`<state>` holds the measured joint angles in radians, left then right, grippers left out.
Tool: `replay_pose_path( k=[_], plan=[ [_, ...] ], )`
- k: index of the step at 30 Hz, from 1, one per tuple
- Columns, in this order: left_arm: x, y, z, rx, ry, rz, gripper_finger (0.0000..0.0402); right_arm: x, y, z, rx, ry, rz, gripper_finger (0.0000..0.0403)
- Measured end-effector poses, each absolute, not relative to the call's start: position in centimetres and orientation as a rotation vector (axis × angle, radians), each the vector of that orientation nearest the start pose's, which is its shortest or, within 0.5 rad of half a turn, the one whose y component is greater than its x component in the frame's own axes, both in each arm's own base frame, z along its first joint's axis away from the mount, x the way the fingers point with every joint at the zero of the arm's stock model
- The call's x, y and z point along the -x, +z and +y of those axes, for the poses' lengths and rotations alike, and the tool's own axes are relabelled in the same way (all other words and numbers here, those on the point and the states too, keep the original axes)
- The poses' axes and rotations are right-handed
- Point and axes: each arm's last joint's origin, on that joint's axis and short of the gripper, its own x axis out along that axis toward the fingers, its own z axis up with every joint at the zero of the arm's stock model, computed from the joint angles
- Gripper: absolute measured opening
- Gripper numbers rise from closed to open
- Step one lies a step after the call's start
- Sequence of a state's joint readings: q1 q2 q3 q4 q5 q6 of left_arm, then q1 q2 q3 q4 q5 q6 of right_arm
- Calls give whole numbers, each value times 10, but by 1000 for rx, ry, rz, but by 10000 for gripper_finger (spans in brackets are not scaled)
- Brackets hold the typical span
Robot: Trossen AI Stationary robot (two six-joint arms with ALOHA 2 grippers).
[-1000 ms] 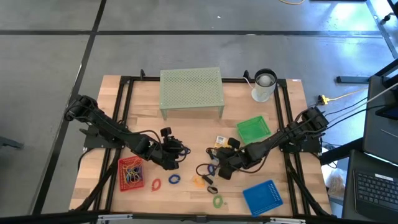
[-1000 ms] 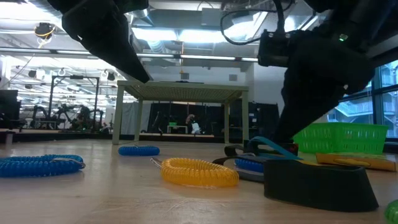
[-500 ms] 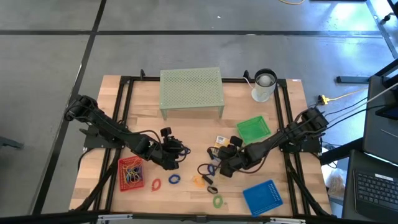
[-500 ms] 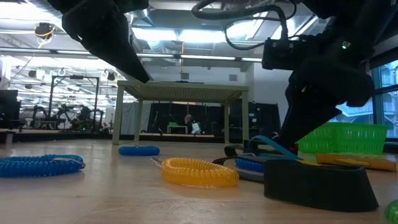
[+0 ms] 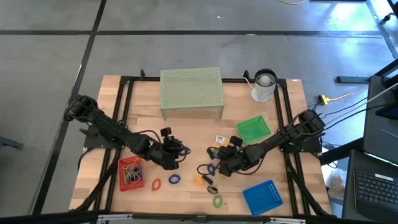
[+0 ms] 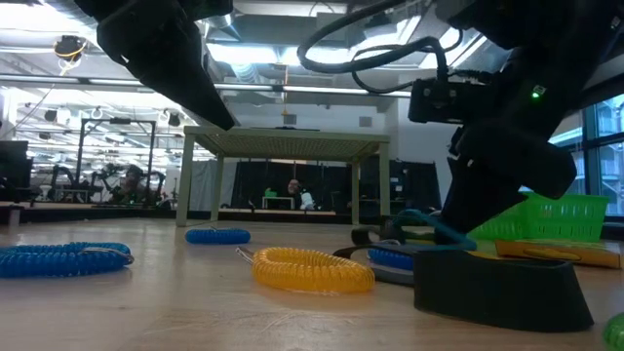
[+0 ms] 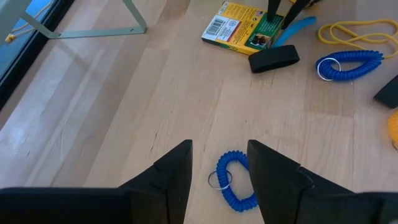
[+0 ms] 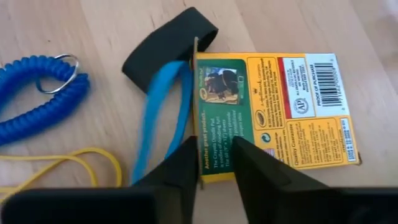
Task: Pick & Place Office Desk Supplies
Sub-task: Put the crayon box into the green bin
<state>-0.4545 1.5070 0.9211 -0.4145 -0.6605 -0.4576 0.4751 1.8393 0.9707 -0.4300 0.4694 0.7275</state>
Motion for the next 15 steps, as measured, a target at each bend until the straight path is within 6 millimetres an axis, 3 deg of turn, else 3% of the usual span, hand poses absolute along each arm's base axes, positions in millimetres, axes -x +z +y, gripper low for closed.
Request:
replay_pose_path(
  k=[6,15],
  plan=[
    [-268,205,-111,-102,372,776,148,-291,120,135,-67,-388,1064,13],
    [-268,205,-111,-102,372,776,148,-287,135,132,-113,-430,1005,4]
  ],
)
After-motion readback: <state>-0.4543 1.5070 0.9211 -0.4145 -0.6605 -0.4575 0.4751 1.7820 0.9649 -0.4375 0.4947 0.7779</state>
